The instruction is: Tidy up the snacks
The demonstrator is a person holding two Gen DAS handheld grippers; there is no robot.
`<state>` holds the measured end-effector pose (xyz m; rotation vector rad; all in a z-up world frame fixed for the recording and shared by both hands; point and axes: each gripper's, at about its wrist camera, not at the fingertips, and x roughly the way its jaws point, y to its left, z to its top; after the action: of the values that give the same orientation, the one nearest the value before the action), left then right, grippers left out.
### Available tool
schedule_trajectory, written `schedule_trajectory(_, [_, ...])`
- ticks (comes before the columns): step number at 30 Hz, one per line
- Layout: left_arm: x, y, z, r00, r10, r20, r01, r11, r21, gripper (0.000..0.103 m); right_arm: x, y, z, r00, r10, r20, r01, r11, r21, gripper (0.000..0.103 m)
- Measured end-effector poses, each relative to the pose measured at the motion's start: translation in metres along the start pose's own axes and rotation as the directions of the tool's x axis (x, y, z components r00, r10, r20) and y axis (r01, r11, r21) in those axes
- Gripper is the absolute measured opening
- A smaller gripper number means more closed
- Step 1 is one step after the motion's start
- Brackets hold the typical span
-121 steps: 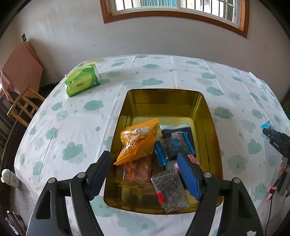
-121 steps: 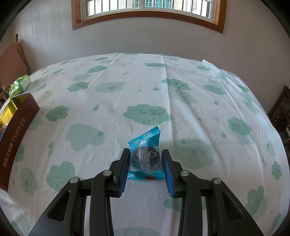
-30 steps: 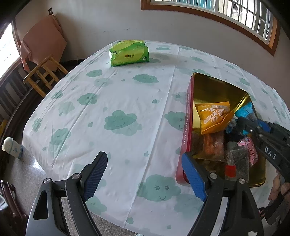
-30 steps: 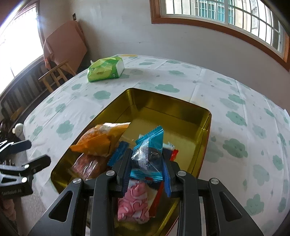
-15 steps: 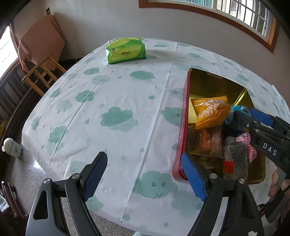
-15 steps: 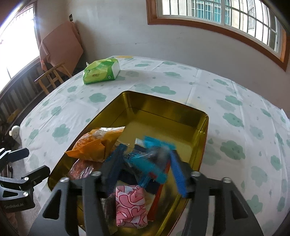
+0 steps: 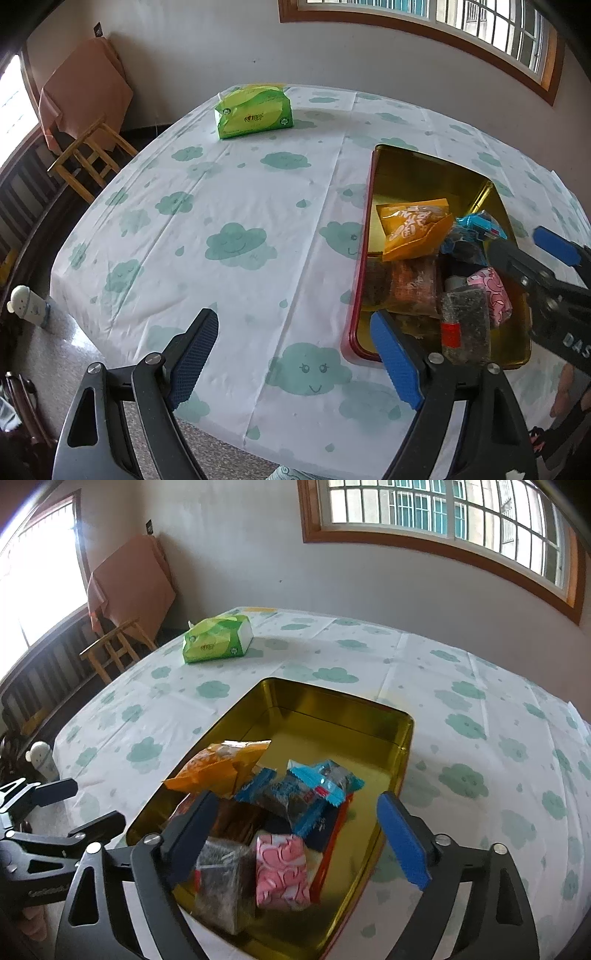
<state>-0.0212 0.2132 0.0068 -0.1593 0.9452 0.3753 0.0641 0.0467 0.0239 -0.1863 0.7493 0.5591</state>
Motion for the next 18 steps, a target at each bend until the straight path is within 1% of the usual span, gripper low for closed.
schedule_trajectory(4, [-0.003, -0.005, -0.001, 1.000, -0.004, 0.005, 0.004, 1.000, 0.009, 0.083, -0.014, -0.003, -0.007, 0.999, -0.034, 0.016, 0.034, 0.999, 0.010, 0.098])
schedule_trajectory(9, [-0.008, -0.011, -0.003, 1.000, -0.006, 0.011, 0.005, 1.000, 0.019, 0.085, -0.022, -0.006, -0.022, 0.999, -0.052, -0.009, 0.053, 0.998, 0.017, 0.103])
schedule_trajectory(18, [-0.012, -0.024, -0.006, 1.000, -0.012, 0.011, 0.011, 0.999, 0.043, 0.085, -0.023, -0.011, -0.047, 0.997, -0.041, -0.066, 0.043, 0.998, 0.042, 0.103])
